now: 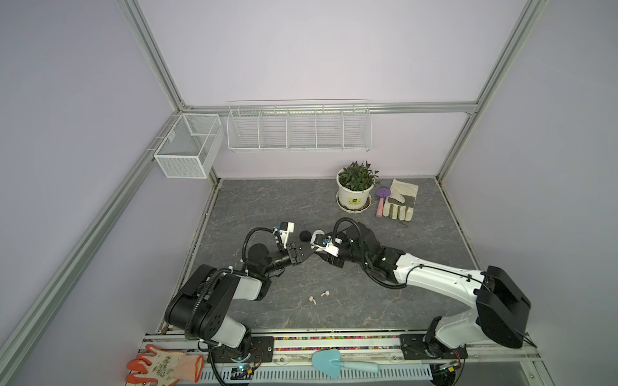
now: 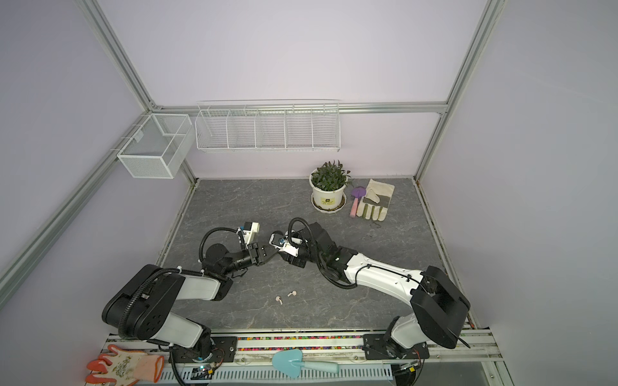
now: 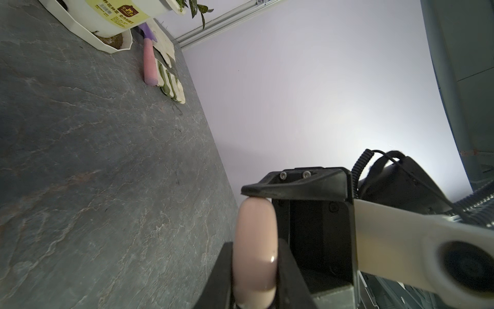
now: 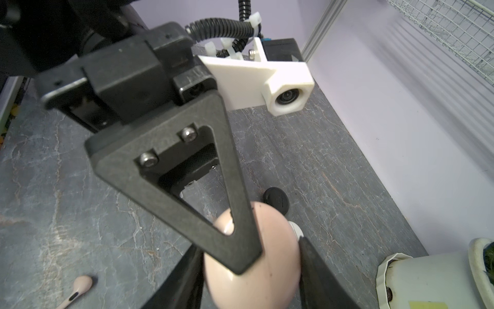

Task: Insert wireless bluetooth earbuds into charging case
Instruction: Pass the charging case.

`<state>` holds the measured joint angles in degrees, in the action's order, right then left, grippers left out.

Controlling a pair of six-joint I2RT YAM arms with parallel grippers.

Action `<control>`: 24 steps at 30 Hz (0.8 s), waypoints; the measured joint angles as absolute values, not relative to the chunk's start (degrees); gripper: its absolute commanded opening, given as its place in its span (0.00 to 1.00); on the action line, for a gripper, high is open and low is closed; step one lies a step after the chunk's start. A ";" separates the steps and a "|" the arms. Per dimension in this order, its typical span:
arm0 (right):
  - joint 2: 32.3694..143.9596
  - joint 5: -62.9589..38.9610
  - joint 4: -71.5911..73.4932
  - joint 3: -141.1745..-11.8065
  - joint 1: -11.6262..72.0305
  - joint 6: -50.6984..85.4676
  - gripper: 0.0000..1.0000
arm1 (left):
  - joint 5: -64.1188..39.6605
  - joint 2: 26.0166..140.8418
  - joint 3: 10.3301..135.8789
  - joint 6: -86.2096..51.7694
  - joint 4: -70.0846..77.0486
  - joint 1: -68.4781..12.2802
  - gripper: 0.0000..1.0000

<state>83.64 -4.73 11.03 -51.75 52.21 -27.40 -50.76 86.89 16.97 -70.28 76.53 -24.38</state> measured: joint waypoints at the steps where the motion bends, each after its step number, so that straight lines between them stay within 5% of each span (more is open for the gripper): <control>1: 83.64 -4.71 11.05 -51.75 52.21 -27.40 0.28 | -50.74 86.89 16.97 -70.30 76.58 -24.38 0.24; 10: 83.64 -4.73 11.51 -51.75 52.51 -27.88 0.27 | -50.33 84.82 15.42 -71.35 76.86 -24.45 0.32; 24: 83.61 -5.10 12.53 -51.75 52.64 -27.81 0.29 | -49.23 83.24 14.55 -71.33 76.36 -24.38 0.18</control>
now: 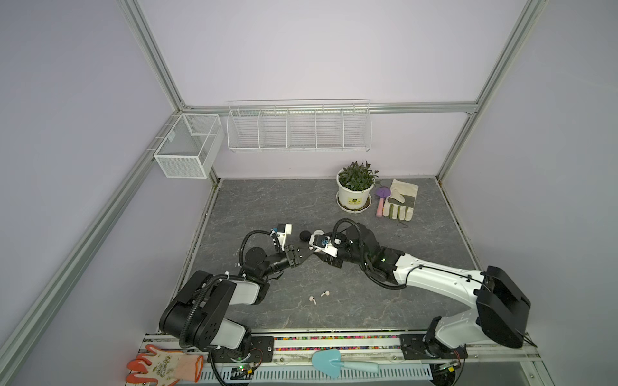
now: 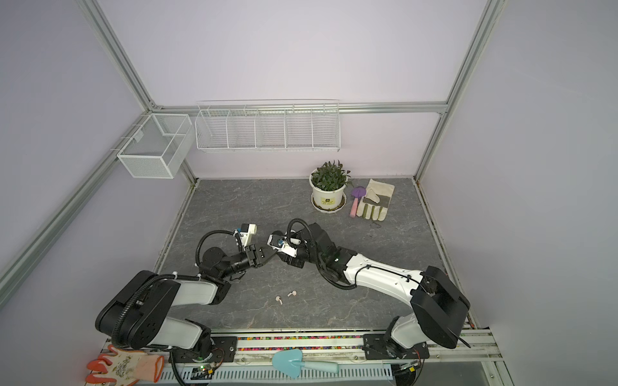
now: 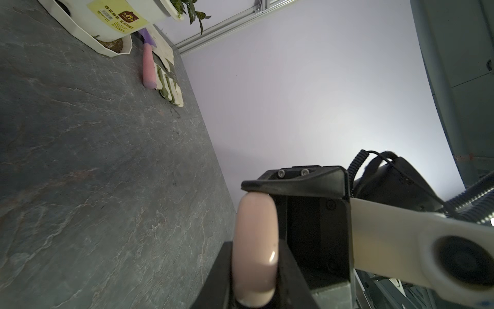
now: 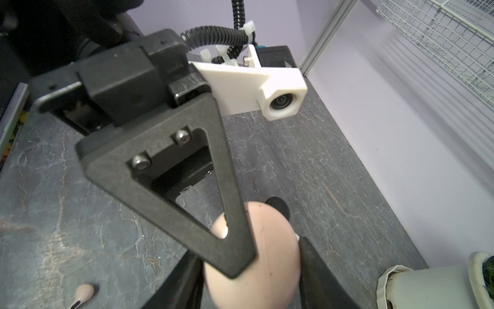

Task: Insert wireless bluetooth earbuds into charging case
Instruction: Pass the charging case.

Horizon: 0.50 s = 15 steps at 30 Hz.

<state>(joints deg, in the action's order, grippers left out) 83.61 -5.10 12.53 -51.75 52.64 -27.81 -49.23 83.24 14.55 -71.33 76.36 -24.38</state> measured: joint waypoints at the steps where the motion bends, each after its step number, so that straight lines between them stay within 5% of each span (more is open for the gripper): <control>1: 83.61 -5.19 12.67 -51.75 52.64 -27.81 0.29 | -49.12 83.07 14.50 -71.22 76.27 -24.38 0.15; 7: 83.61 -5.50 12.88 -51.75 52.71 -27.79 0.33 | -48.73 81.58 14.24 -70.65 74.67 -24.38 0.05; 12: 83.29 -5.58 12.53 -51.77 52.75 -27.77 0.64 | -48.71 80.71 14.24 -69.36 73.63 -24.40 0.00; 15: 81.60 -5.15 9.93 -51.77 52.69 -26.96 0.71 | -48.40 79.18 13.91 -66.98 73.58 -25.34 0.00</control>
